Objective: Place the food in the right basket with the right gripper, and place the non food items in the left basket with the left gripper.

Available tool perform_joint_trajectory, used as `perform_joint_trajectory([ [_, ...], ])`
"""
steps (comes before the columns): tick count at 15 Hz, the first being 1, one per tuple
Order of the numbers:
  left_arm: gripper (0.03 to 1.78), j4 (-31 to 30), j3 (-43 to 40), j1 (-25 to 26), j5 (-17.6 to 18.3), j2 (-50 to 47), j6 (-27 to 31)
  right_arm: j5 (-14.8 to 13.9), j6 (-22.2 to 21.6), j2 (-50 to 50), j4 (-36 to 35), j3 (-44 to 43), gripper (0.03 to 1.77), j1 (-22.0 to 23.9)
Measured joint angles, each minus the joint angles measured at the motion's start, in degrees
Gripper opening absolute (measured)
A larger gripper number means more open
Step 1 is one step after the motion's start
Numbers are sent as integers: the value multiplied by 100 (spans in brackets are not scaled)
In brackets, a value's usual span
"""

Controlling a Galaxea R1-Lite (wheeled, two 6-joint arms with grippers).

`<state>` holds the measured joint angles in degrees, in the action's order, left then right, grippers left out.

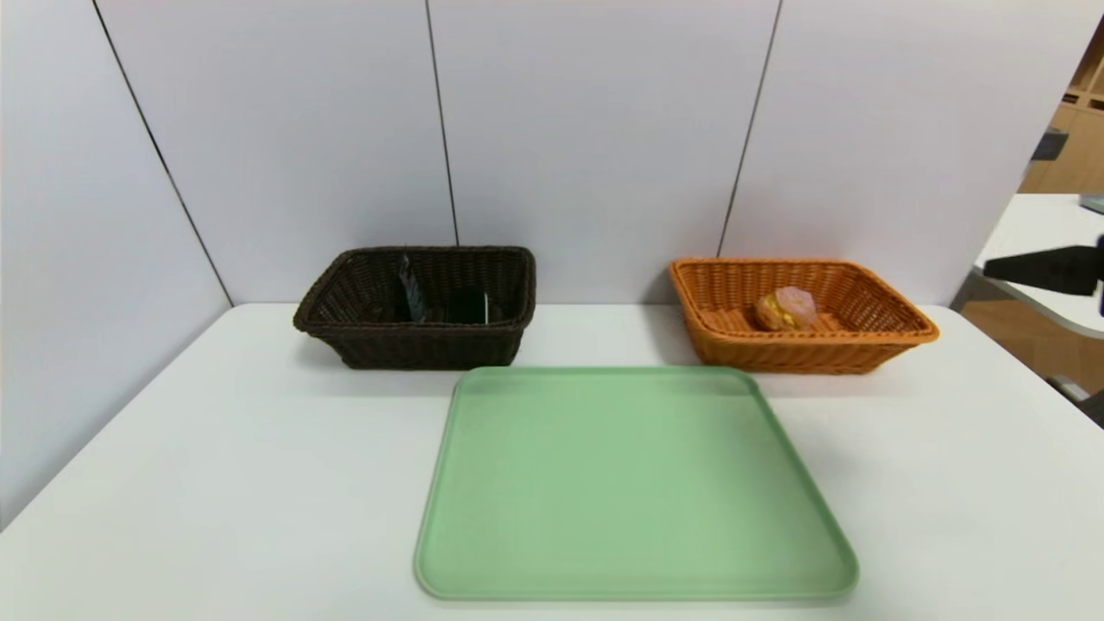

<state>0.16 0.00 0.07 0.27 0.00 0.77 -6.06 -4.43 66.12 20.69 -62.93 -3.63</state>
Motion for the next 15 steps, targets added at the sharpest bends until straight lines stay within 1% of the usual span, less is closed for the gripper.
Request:
perform_joint_trajectory([
  [3,169,2,0,0,0,0,2,13,197,-1574,-233,1370,169,24],
  [7,169,2,0,0,2,0,0,16,566,-3584,-457,2853,169,174],
  [9,169,0,0,0,0,0,2,11,833,-4341,-939,3696,169,179],
  [12,169,2,0,0,0,0,2,9,1197,-5014,-2022,4767,169,188],
  [13,169,2,0,0,0,0,2,11,1282,-5188,-2283,5088,169,218],
  [15,169,2,0,0,-2,0,2,13,1393,-5631,-2532,5628,169,289],
])
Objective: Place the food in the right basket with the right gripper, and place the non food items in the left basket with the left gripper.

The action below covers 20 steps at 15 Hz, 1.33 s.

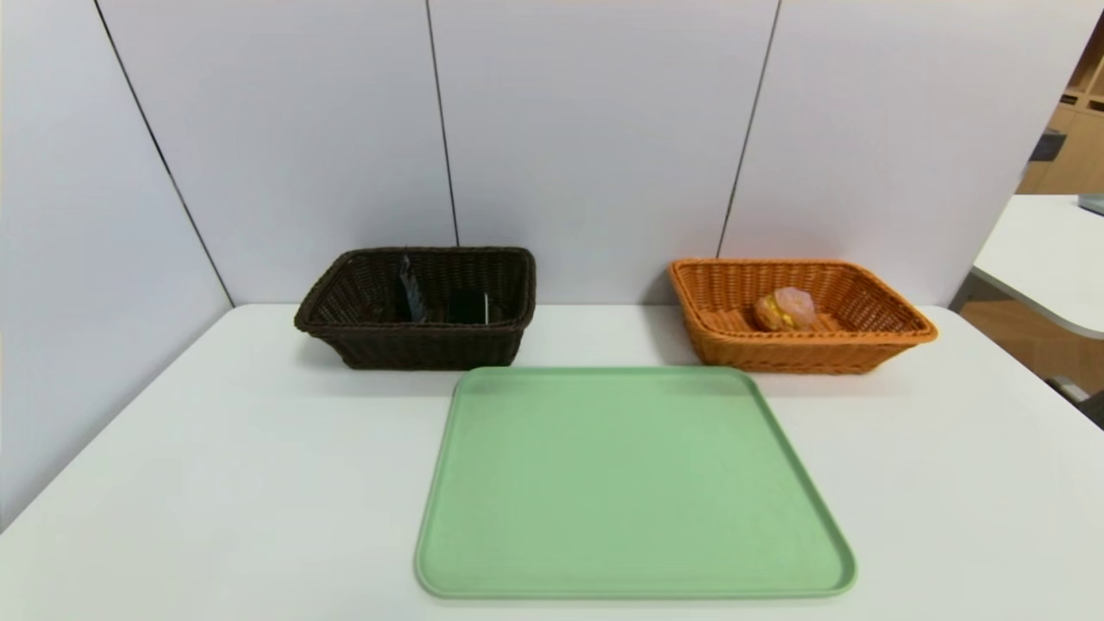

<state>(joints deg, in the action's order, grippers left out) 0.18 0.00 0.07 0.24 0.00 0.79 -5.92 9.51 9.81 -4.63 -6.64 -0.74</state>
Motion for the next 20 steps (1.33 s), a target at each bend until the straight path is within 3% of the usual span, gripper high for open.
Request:
perform_joint_trajectory([
  [4,169,0,0,0,2,0,0,78,46,-750,-85,513,169,61],
  [8,169,0,0,0,0,0,0,644,71,-963,59,649,169,67],
  [20,169,0,0,0,2,0,-2,857,179,-992,408,664,169,67],
])
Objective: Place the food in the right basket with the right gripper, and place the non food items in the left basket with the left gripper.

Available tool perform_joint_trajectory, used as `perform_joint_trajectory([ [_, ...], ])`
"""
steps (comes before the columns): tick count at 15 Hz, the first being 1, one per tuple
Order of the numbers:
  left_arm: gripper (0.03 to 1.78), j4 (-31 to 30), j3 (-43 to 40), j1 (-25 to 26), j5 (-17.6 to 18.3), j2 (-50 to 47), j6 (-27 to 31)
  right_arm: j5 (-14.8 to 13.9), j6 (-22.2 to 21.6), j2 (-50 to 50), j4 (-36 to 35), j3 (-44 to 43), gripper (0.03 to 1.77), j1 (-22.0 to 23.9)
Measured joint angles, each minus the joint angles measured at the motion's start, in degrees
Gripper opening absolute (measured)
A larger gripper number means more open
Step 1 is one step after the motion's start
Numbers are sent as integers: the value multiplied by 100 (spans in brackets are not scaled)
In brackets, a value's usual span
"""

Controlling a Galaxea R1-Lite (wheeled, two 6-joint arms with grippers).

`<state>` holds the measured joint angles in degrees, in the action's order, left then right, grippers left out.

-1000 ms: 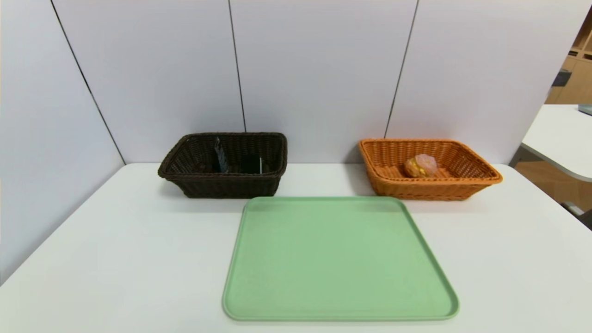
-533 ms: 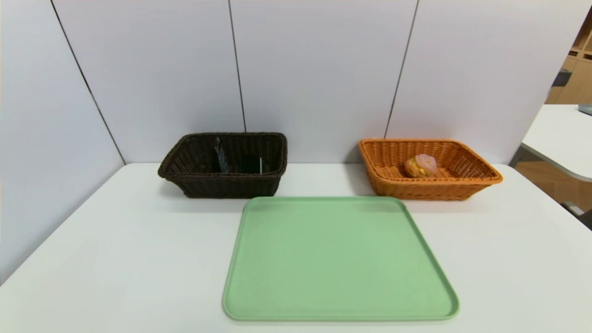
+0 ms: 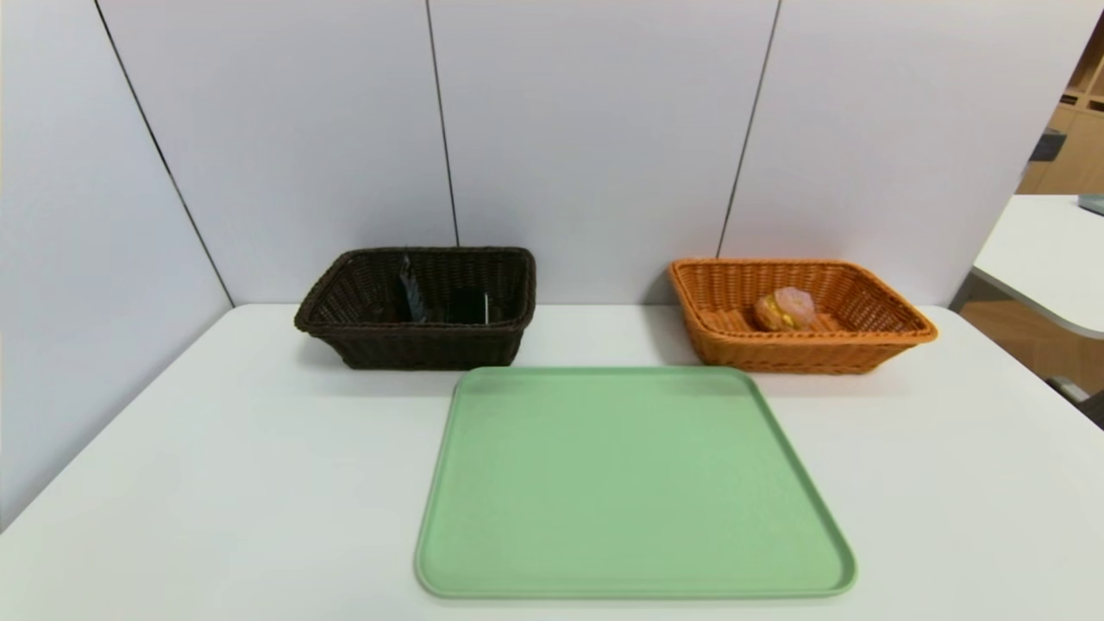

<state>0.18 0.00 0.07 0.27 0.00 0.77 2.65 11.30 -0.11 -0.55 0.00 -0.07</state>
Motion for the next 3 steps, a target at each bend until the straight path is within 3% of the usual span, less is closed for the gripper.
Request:
perform_joint_trajectory([
  [3,169,0,0,0,0,0,0,2,-30,0,-2,0,169,0],
])
